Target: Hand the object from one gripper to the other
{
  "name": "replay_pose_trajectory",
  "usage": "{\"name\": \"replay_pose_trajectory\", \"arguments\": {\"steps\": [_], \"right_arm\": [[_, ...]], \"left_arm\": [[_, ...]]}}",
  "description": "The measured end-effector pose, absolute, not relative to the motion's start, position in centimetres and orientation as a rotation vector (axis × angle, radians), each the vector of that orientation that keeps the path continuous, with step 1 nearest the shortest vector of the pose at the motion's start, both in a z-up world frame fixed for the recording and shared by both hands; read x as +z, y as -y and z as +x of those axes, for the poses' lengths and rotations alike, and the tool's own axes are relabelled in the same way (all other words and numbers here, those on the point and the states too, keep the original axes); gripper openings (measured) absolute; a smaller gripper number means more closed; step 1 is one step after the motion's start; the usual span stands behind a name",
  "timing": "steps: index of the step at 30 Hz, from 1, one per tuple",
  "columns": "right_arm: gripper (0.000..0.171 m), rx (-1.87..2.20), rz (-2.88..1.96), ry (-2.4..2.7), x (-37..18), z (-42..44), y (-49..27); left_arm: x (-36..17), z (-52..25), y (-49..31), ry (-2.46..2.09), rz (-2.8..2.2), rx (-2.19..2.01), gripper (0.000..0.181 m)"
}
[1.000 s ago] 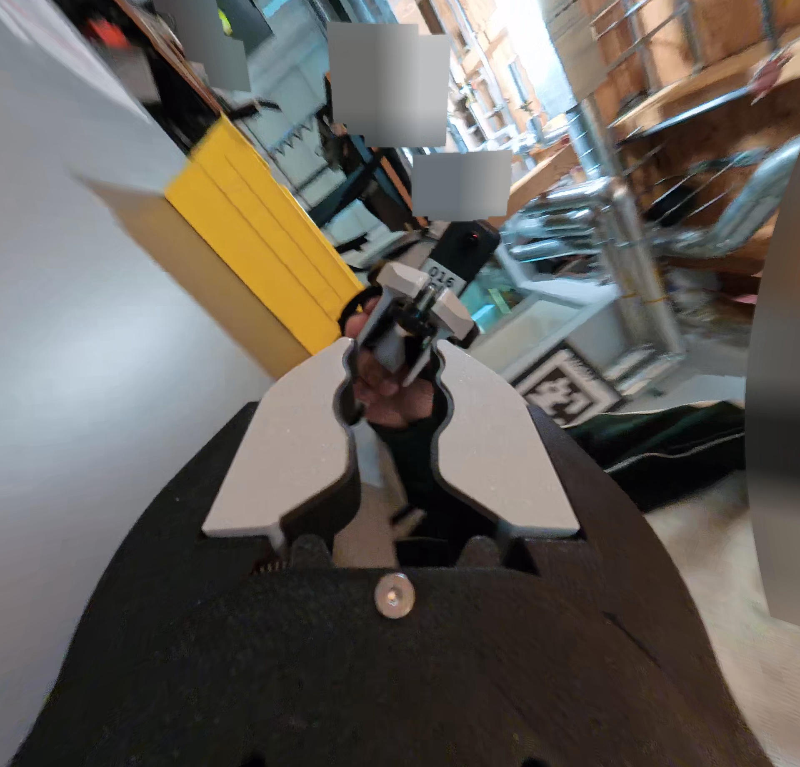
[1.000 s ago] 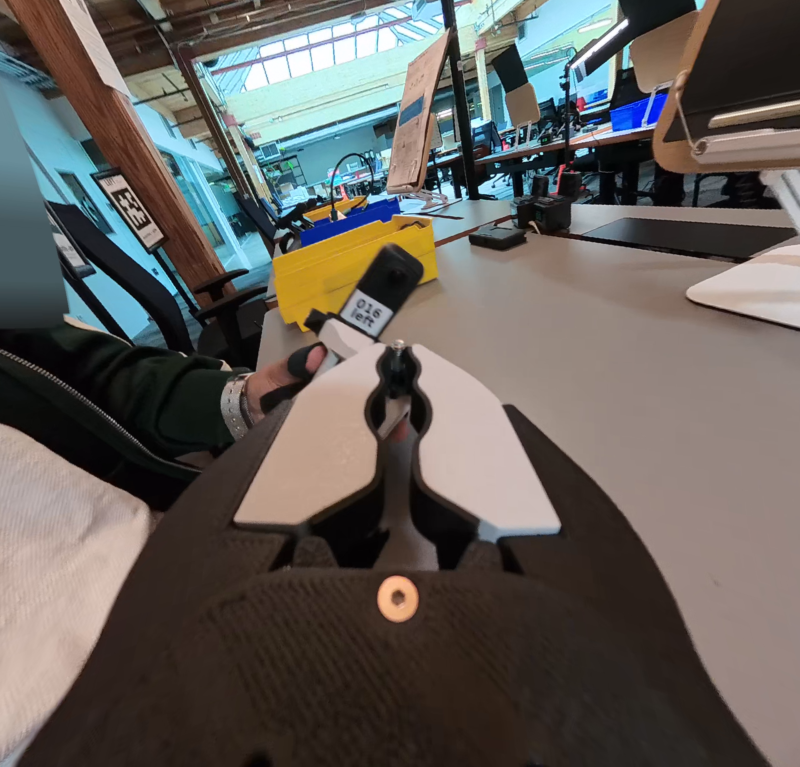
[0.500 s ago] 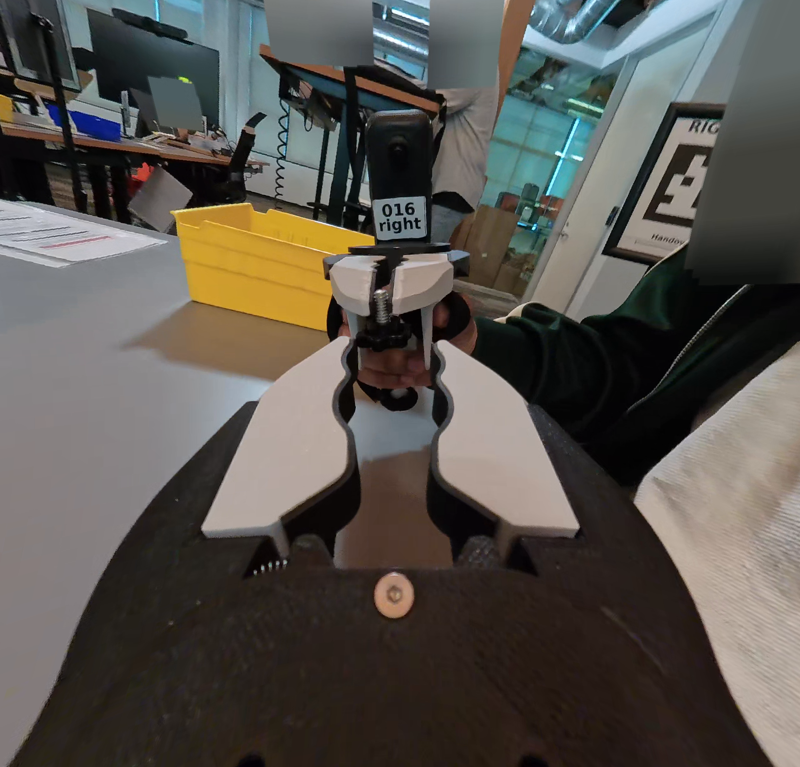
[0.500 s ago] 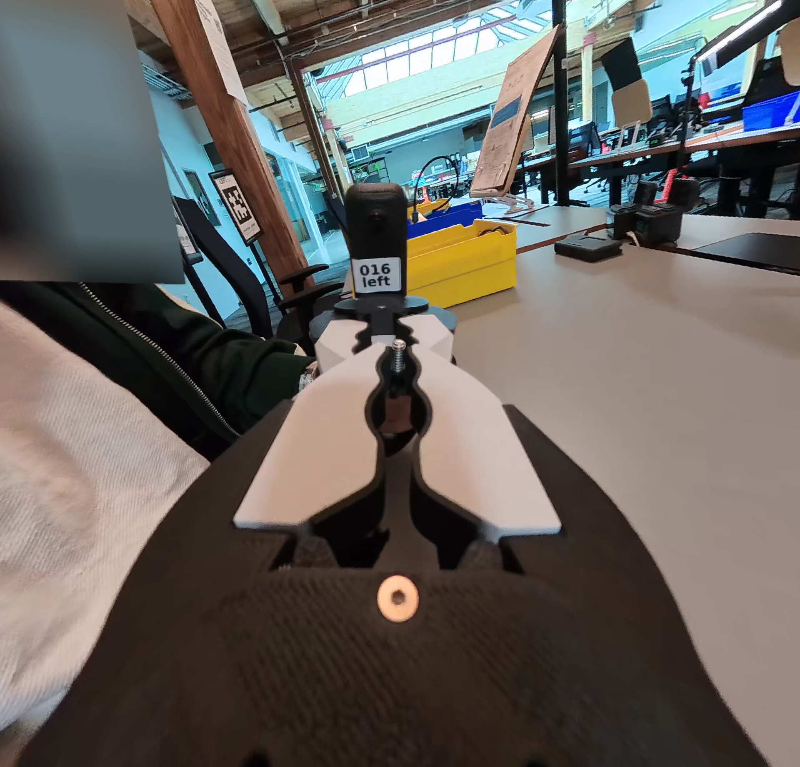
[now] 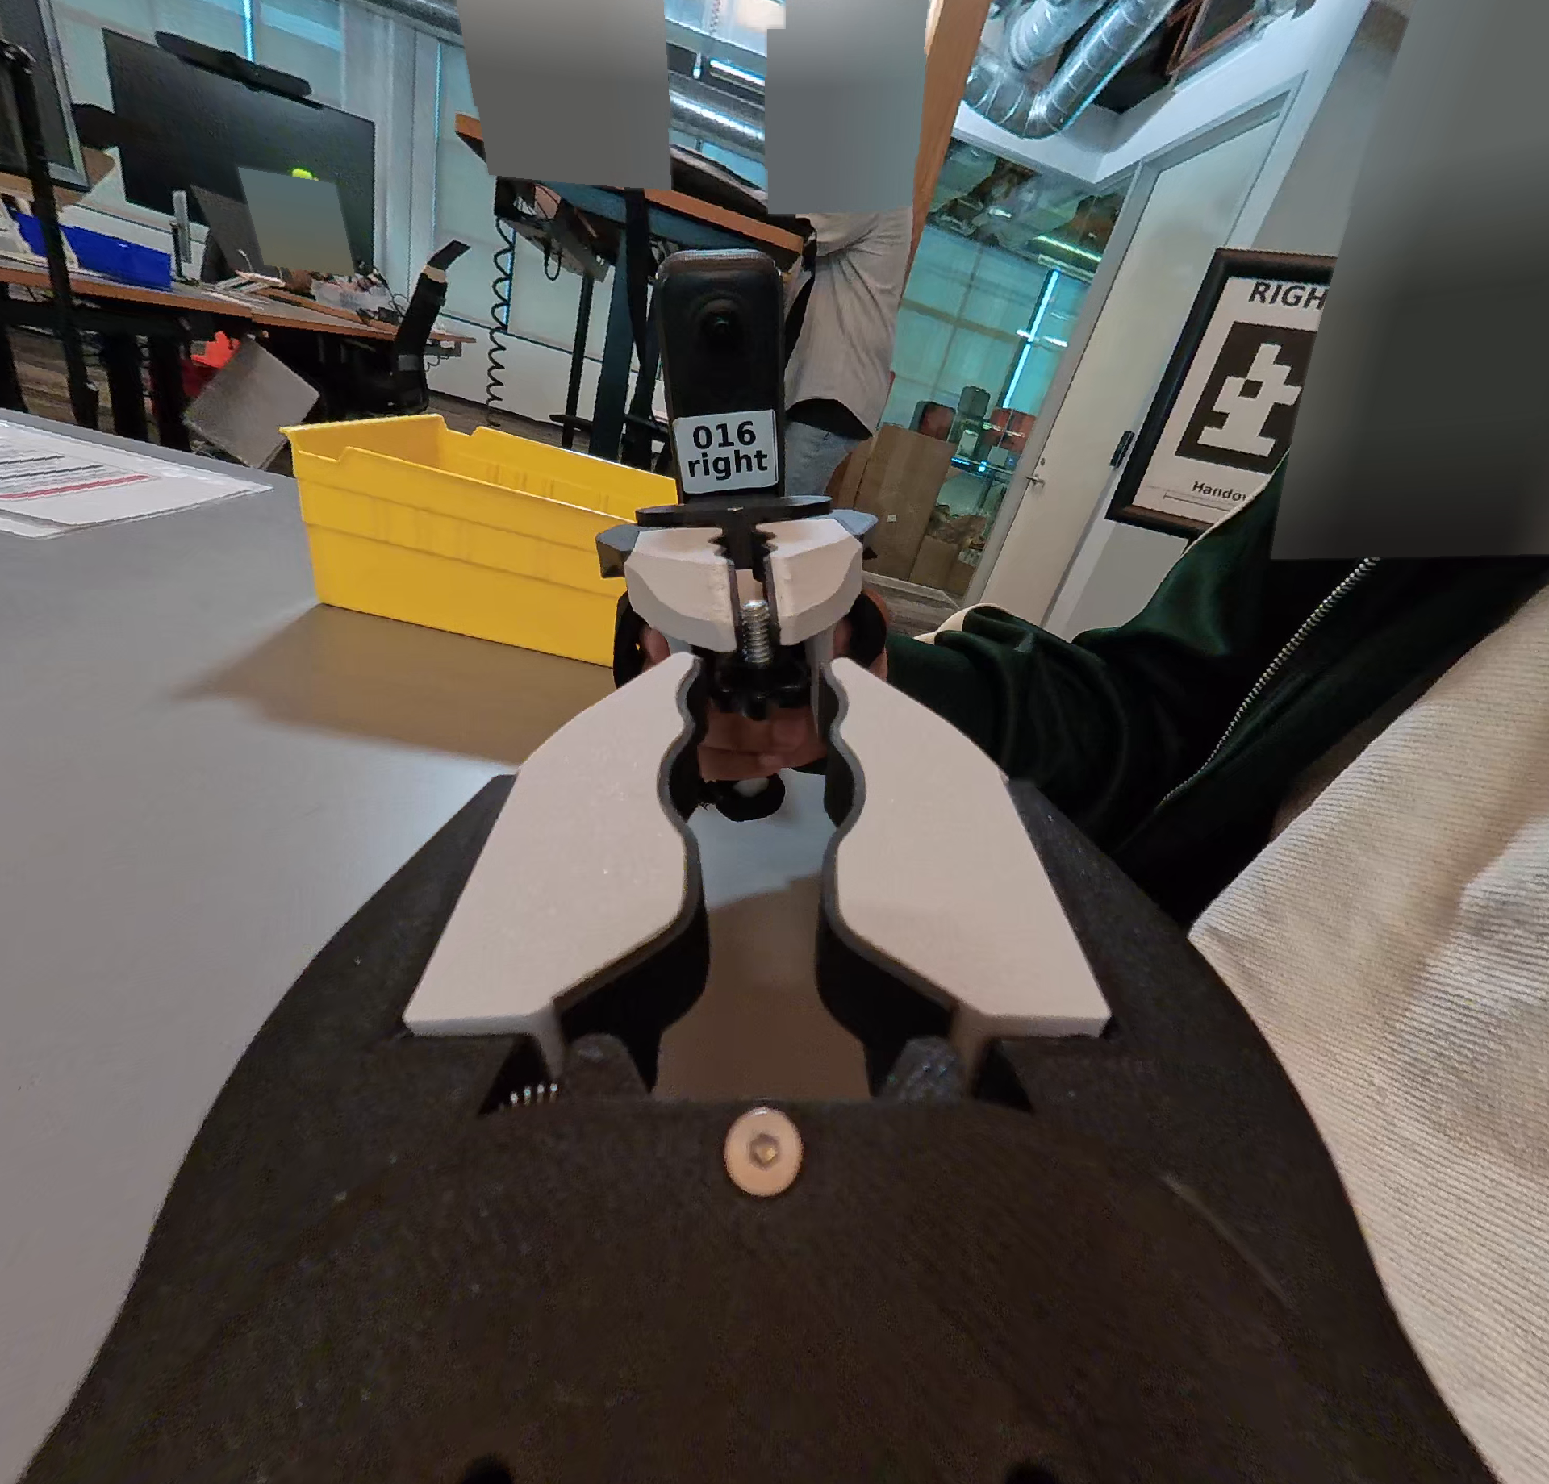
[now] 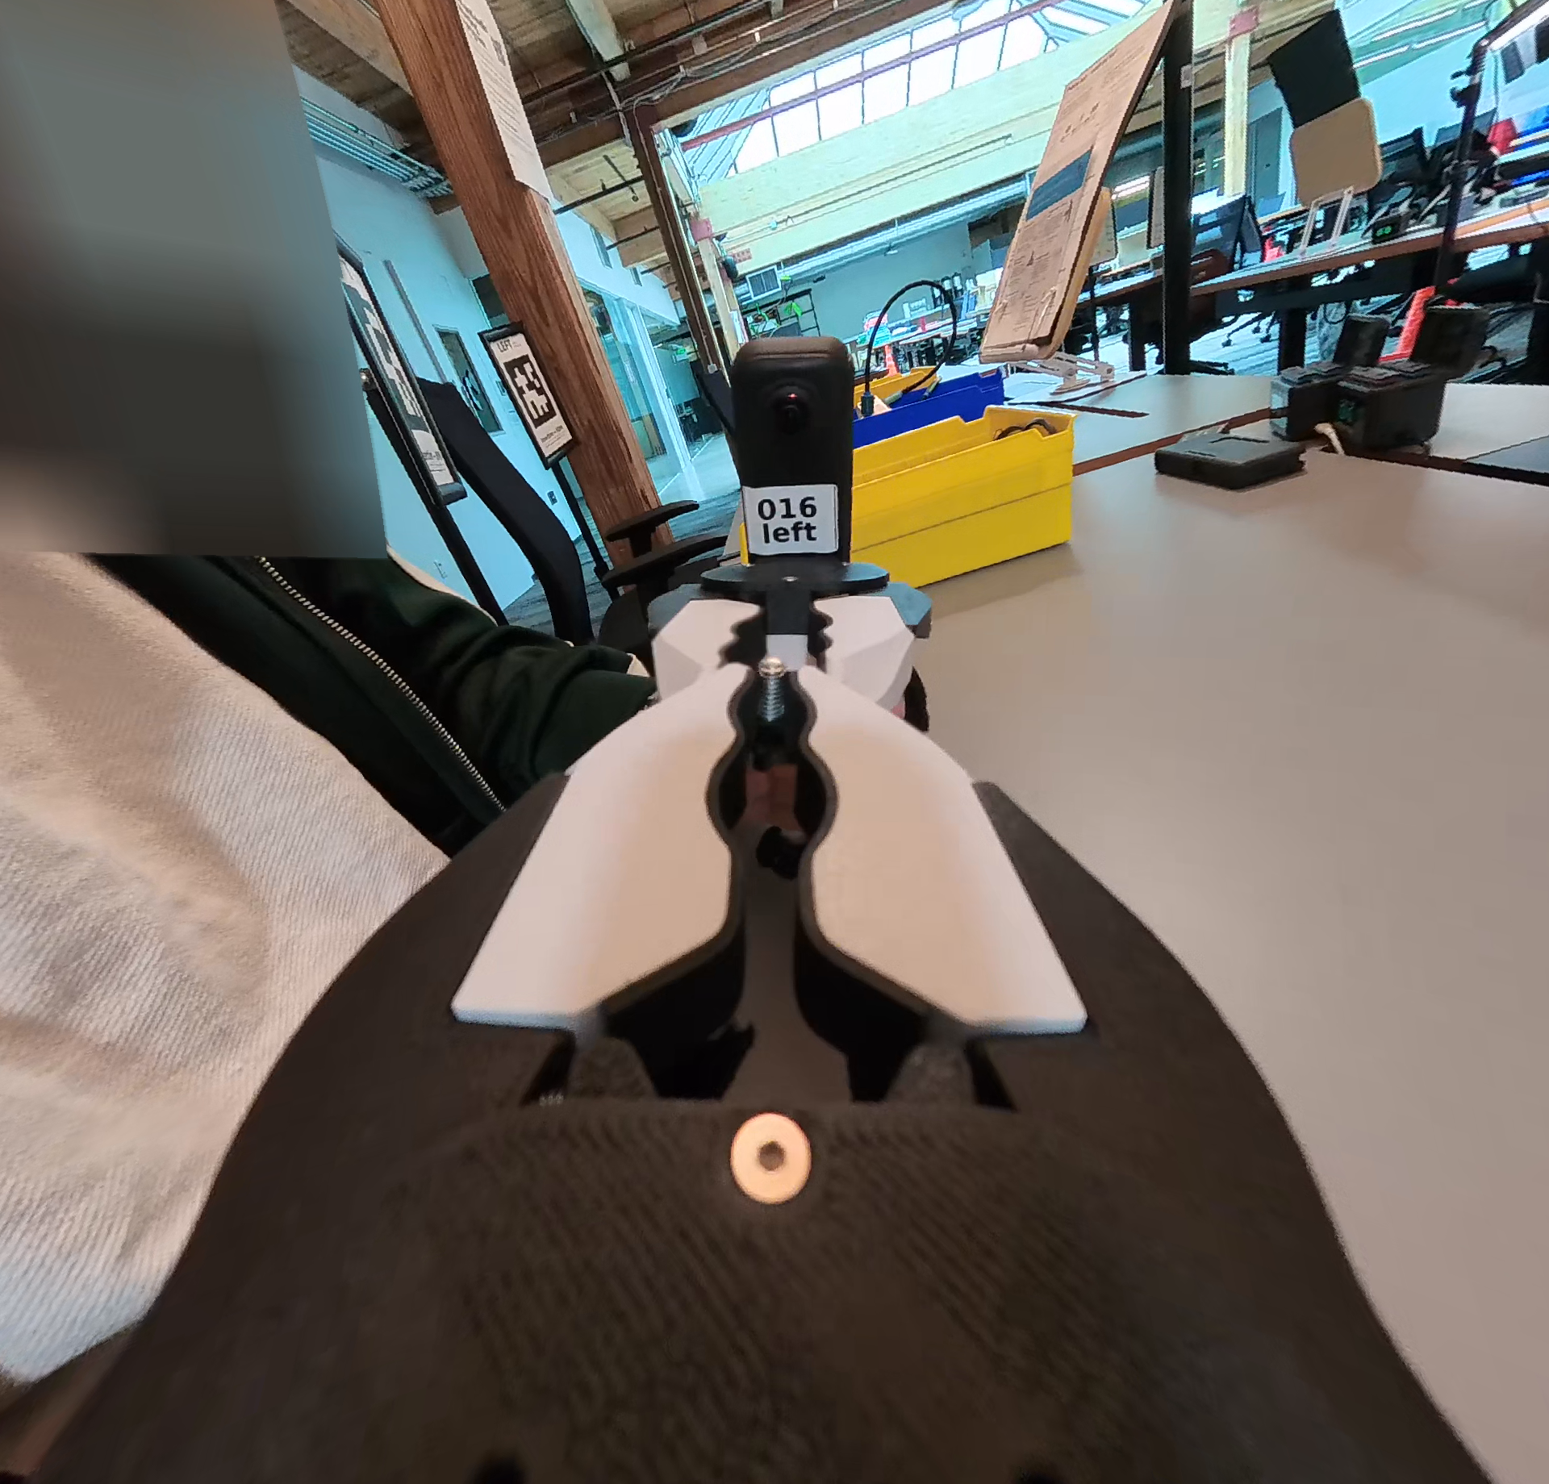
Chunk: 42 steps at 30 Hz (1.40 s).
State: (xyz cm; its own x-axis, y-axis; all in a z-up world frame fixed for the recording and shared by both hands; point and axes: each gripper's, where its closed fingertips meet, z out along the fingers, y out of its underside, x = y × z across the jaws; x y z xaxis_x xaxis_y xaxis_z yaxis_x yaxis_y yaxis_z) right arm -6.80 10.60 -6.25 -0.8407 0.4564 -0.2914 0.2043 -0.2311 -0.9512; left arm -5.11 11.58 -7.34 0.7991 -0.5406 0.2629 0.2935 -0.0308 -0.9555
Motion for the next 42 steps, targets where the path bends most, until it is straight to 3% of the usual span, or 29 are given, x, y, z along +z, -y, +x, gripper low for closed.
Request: {"name": "replay_pose_trajectory", "arguments": {"steps": [19, 22, 24, 29, 42], "right_arm": [[0.006, 2.203, -0.758, 1.812, -6.1, -6.7, -10.4], [0.035, 2.181, -0.790, 1.697, -5.5, -7.6, -11.2], [0.036, 2.182, -0.831, 1.638, -5.2, -8.0, -12.1], [0.026, 2.097, -0.840, 1.598, -5.1, -8.3, -13.2], [0.020, 1.945, -0.741, 1.712, -6.5, -8.5, -11.2]], "left_arm": [[-7.4, -5.0, -11.6, -0.215, -1.465, -0.684, 0.022], [-7.4, -5.9, -11.7, -0.181, -1.467, -0.617, 0.022], [-7.3, -6.7, -11.7, -0.153, -1.460, -0.575, 0.022], [-7.2, -7.7, -11.7, -0.118, -1.458, -0.529, 0.021], [-7.8, -6.9, -11.9, -0.159, -1.499, -0.514, 0.022]]}}
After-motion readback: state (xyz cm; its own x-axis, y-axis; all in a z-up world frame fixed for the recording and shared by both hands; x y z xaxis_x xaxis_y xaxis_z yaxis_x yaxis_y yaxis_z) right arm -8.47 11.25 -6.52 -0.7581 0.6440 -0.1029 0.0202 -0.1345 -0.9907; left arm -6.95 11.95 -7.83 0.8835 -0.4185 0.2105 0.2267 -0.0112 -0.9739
